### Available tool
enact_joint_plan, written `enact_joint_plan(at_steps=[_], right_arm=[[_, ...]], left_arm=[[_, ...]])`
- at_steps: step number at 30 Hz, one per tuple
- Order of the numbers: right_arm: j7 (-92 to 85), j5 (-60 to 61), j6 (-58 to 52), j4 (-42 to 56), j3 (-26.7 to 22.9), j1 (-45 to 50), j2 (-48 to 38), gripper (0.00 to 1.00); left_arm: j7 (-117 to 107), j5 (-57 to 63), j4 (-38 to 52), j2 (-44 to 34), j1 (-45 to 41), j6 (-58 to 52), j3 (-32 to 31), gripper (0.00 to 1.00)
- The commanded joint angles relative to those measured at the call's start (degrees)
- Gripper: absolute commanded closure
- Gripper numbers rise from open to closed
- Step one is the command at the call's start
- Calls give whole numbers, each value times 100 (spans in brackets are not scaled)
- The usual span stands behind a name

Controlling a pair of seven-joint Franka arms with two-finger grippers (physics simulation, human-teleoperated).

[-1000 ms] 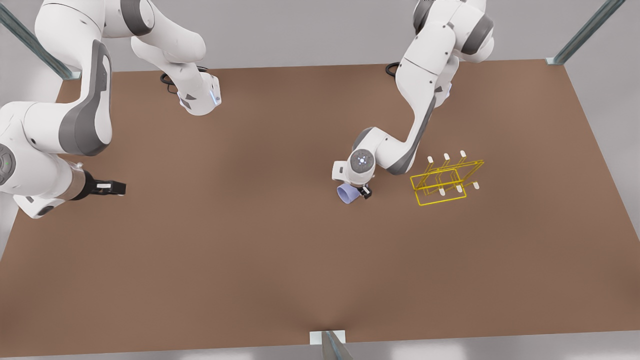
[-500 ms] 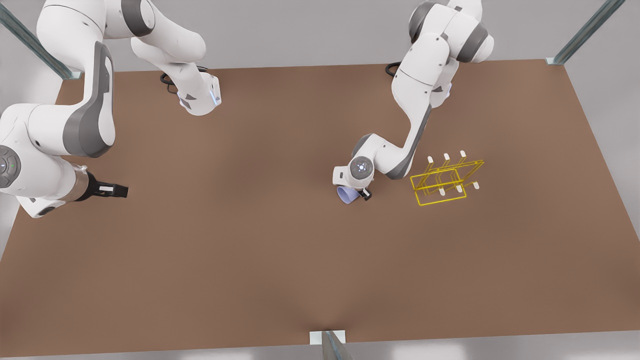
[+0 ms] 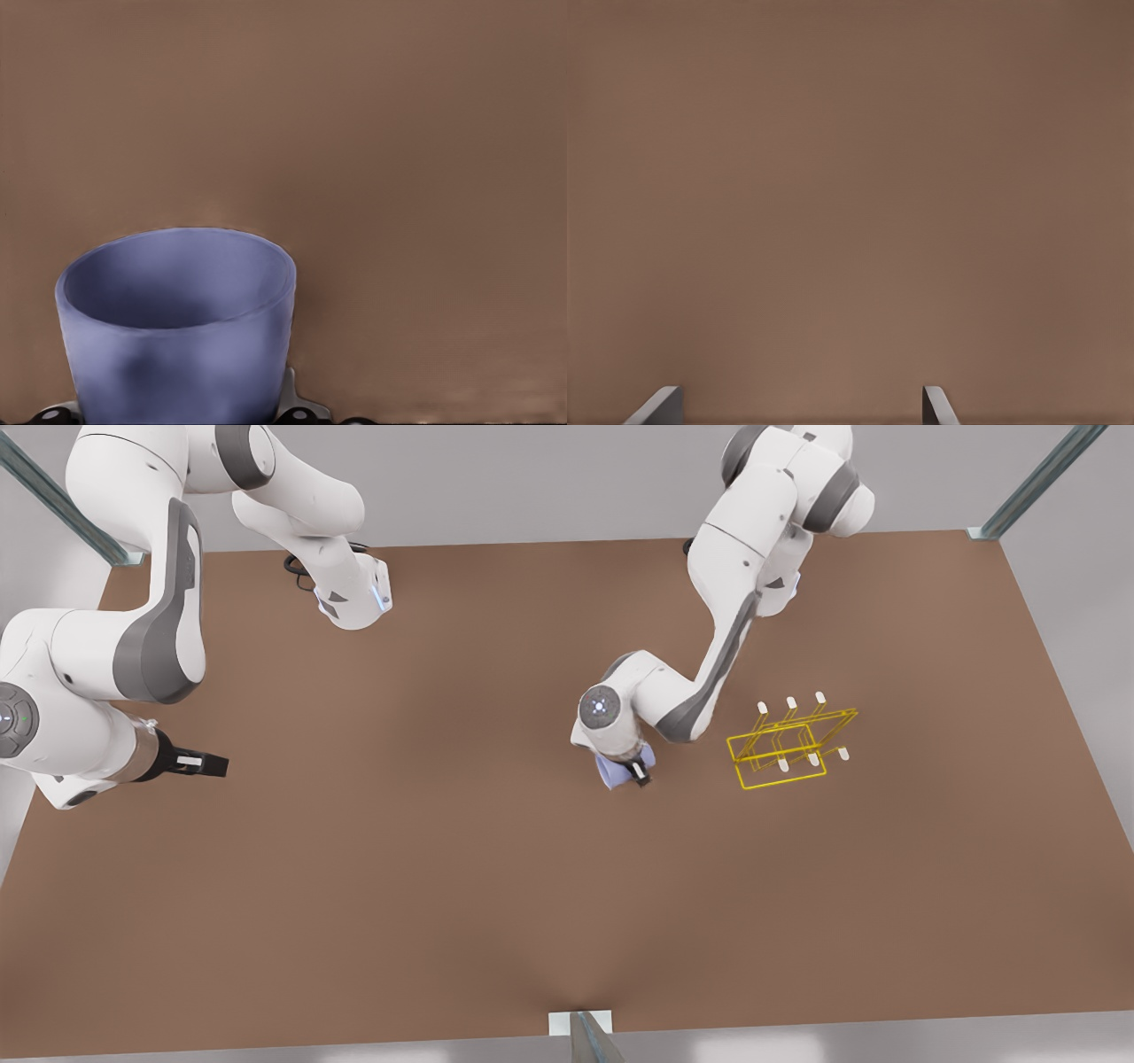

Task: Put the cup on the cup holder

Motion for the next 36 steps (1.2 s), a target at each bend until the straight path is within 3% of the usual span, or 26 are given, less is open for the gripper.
enact_joint_plan(at_steps=[1, 3, 5, 9, 14, 36], right_arm=[[166, 3, -2, 3, 3, -4, -7, 0], [166, -6, -2, 3, 3, -4, -7, 0], [166, -6, -2, 3, -6, -4, -7, 0], [166, -6, -2, 3, -6, -4, -7, 0], [174, -6, -2, 3, -6, -4, -7, 0], [174, -41, -2, 3, 3, 4, -7, 0]], left_arm=[[851, 1923, 325, 7, -390, -3825, -5, 20], [1528, 3313, 290, -116, -655, -5434, -5, 20], [2082, 4385, -237, -335, -778, -6164, -5, 20], [2003, 5230, -2048, -1135, -875, -6129, -5, 20], [1590, 5063, -3068, -1346, -1147, -6024, -13, 20], [-133, 4535, -3182, -503, -875, -4934, 39, 20]])
